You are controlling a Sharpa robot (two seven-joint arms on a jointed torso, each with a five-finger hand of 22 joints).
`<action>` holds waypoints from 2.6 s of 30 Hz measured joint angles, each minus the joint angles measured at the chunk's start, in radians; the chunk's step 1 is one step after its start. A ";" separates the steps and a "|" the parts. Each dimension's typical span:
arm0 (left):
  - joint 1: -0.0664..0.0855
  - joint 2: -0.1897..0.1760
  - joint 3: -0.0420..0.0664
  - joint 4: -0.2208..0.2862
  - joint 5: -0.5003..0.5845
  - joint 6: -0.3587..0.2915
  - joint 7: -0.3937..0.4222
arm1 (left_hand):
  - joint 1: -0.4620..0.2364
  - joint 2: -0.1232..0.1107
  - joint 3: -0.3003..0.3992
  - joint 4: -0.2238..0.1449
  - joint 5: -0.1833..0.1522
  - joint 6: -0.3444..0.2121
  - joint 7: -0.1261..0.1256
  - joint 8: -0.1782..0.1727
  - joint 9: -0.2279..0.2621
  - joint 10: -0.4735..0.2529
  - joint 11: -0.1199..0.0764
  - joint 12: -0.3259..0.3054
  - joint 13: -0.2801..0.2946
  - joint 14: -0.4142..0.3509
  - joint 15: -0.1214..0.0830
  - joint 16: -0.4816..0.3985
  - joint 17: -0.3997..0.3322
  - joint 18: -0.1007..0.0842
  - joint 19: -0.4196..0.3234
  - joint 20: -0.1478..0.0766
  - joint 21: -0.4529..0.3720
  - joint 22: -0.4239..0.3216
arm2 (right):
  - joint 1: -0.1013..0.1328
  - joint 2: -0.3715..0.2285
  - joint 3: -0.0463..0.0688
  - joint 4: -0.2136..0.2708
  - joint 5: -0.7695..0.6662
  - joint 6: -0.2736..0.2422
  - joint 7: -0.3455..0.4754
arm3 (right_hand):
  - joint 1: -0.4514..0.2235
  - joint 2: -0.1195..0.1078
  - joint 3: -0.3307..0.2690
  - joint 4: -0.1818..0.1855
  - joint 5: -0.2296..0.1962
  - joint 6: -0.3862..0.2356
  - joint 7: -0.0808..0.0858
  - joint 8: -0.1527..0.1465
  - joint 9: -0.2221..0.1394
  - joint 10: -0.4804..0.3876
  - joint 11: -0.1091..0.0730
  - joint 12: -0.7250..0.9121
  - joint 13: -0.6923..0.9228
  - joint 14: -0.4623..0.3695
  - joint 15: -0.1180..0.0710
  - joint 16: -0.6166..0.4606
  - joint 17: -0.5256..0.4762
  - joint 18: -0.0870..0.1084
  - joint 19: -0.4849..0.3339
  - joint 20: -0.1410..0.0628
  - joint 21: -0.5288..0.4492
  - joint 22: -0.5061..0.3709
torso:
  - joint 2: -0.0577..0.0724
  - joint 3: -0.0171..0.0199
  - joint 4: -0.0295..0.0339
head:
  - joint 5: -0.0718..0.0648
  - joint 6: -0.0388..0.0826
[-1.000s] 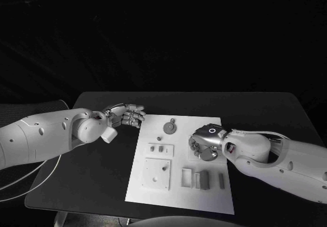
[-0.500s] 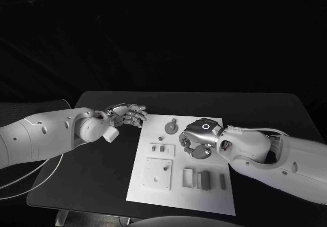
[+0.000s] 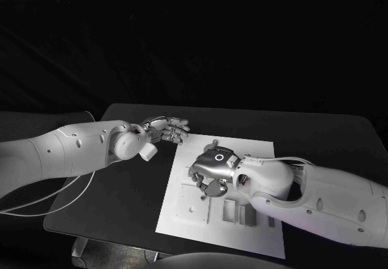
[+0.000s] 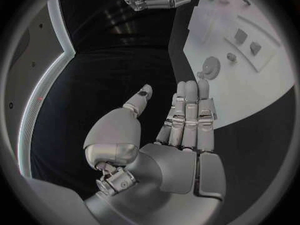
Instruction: Assemble the parts on the task board
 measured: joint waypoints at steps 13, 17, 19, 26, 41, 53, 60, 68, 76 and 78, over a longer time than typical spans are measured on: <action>0.000 0.030 0.000 -0.045 0.002 0.000 0.005 | 0.000 0.000 0.000 0.000 0.000 0.000 0.000 0.000 0.000 0.000 0.000 0.000 -0.001 0.000 0.000 0.000 0.000 -0.002 0.000 0.000 0.000 0.000 | -0.041 0.070 -0.072 -0.048 -0.009 0.005 0.013 | 0.000 0.000 0.000 0.000 0.000 0.000 0.000 0.000 -0.001 0.000 0.000 0.001 0.000 0.000 0.000 0.000 0.000 -0.004 0.001 0.000 0.000 0.000 | -0.002 -0.0042 0.0014 | 0.035 -0.014; 0.000 0.036 0.001 -0.048 0.002 0.001 0.004 | 0.000 0.000 0.000 0.000 0.000 0.000 0.000 0.000 0.000 0.000 0.000 0.000 -0.001 0.000 0.000 0.000 0.000 -0.003 0.000 0.000 0.000 0.000 | -0.062 0.079 -0.077 -0.061 -0.012 0.005 0.017 | 0.000 0.000 0.000 0.000 0.000 0.000 0.000 0.000 -0.001 -0.003 0.001 0.001 0.000 0.001 0.000 0.000 0.000 -0.004 0.001 0.000 0.000 0.000 | -0.002 -0.0041 0.0013 | 0.049 -0.022; 0.000 0.038 0.001 -0.048 0.002 0.001 0.004 | 0.000 0.000 0.000 0.000 0.000 0.000 0.000 0.000 0.000 0.000 0.000 0.000 -0.001 0.000 0.000 0.000 0.000 -0.007 0.000 0.000 0.000 0.000 | -0.072 0.082 -0.078 -0.067 -0.015 0.005 0.018 | 0.000 0.000 0.000 0.000 0.000 0.000 0.000 0.000 -0.001 -0.003 0.000 0.001 0.000 0.001 0.001 0.000 0.000 -0.004 0.001 0.001 0.000 0.000 | -0.001 -0.0037 0.0013 | 0.059 -0.028; 0.000 0.043 0.001 -0.047 0.003 0.002 0.003 | 0.000 0.000 0.000 0.000 0.000 0.000 0.000 0.000 0.000 0.000 0.000 0.000 -0.001 0.000 0.000 0.000 0.000 -0.007 0.000 0.000 0.000 0.000 | -0.085 0.090 -0.079 -0.083 -0.030 0.005 0.018 | 0.000 0.000 0.000 -0.001 -0.003 -0.002 0.002 0.000 -0.002 -0.004 0.000 0.001 0.000 0.002 0.002 0.000 0.000 -0.004 0.002 0.002 0.000 0.001 | -0.001 -0.0023 0.0009 | 0.085 -0.040; 0.000 0.041 0.001 -0.047 0.002 0.009 0.001 | 0.000 0.000 0.000 0.000 0.000 0.000 0.000 0.000 0.000 0.000 0.000 0.000 -0.002 0.000 0.000 0.000 0.000 -0.009 0.000 0.000 0.000 0.000 | -0.105 0.108 -0.074 -0.112 -0.073 -0.017 0.003 | 0.000 0.000 -0.001 -0.001 -0.005 -0.002 0.002 -0.003 -0.002 0.000 0.000 -0.001 0.035 0.001 -0.001 0.000 0.000 -0.005 -0.002 -0.001 0.000 0.001 | -0.002 -0.0016 0.0007 | 0.116 -0.048; 0.000 0.042 0.001 -0.047 0.001 0.014 0.000 | 0.000 0.000 0.000 0.000 0.000 0.000 0.000 0.000 0.000 0.000 0.000 0.000 -0.002 0.000 0.000 0.000 0.000 0.000 0.000 0.000 -0.004 0.000 | -0.109 0.109 -0.077 -0.119 -0.082 -0.016 -0.001 | 0.000 0.000 -0.002 -0.002 0.000 0.000 0.000 -0.006 0.001 0.000 0.000 -0.001 0.035 0.002 -0.002 0.000 0.000 -0.005 -0.003 0.000 0.000 0.001 | -0.002 -0.0023 0.0002 | 0.125 -0.050; 0.000 0.042 0.001 -0.047 0.001 0.016 -0.001 | 0.000 0.000 0.000 0.000 0.000 0.000 0.000 0.000 -0.001 0.000 0.000 0.000 -0.002 0.000 0.000 0.000 0.000 0.000 0.000 0.000 -0.004 0.000 | -0.109 0.108 -0.077 -0.120 -0.080 -0.016 0.001 | 0.000 0.000 -0.002 -0.002 0.000 0.000 0.000 -0.006 0.001 0.000 0.000 -0.001 0.035 0.002 -0.001 0.000 0.000 -0.005 -0.003 0.001 0.000 0.000 | -0.002 -0.0024 0.0002 | 0.126 -0.050; 0.000 0.042 0.001 -0.047 0.000 0.017 -0.003 | 0.000 0.000 0.000 0.000 0.000 0.000 0.000 0.000 -0.001 0.000 0.000 0.000 -0.003 0.000 0.000 0.000 0.000 0.000 -0.002 0.002 -0.004 0.000 | -0.108 0.105 -0.076 -0.126 -0.053 -0.016 0.007 | -0.017 -0.065 -0.011 0.006 0.007 -0.091 0.041 -0.056 -0.023 -0.035 0.019 -0.028 0.042 -0.007 0.008 -0.004 0.000 -0.004 -0.005 0.002 0.000 0.000 | -0.002 -0.0028 -0.0011 | 0.126 -0.048; 0.000 0.040 0.001 -0.047 0.000 0.017 -0.005 | 0.000 0.000 0.000 0.000 0.000 0.000 0.000 0.000 -0.001 0.000 0.000 0.000 -0.004 0.000 0.000 0.000 0.000 -0.001 -0.002 0.002 -0.004 0.000 | -0.108 0.096 -0.078 -0.132 -0.030 -0.023 0.005 | -0.084 -0.132 -0.119 0.021 0.001 -0.197 0.042 -0.104 -0.050 -0.138 0.052 -0.100 -0.003 -0.031 0.055 -0.004 0.005 0.002 -0.016 0.002 0.000 0.000 | -0.002 -0.0019 -0.0009 | 0.121 -0.048; 0.000 0.040 0.001 -0.047 0.000 0.017 -0.005 | 0.000 0.000 0.000 0.000 0.000 0.000 0.000 0.000 -0.001 0.000 0.000 0.000 -0.004 0.000 0.000 0.000 -0.001 -0.001 -0.002 0.002 -0.004 0.000 | -0.108 0.095 -0.078 -0.131 -0.027 -0.028 0.005 | -0.087 -0.135 -0.126 0.029 0.001 -0.201 0.040 -0.104 -0.051 -0.142 0.048 -0.100 -0.009 -0.032 0.058 -0.004 0.006 0.002 -0.016 0.002 0.000 0.000 | -0.002 -0.0016 -0.0009 | 0.119 -0.047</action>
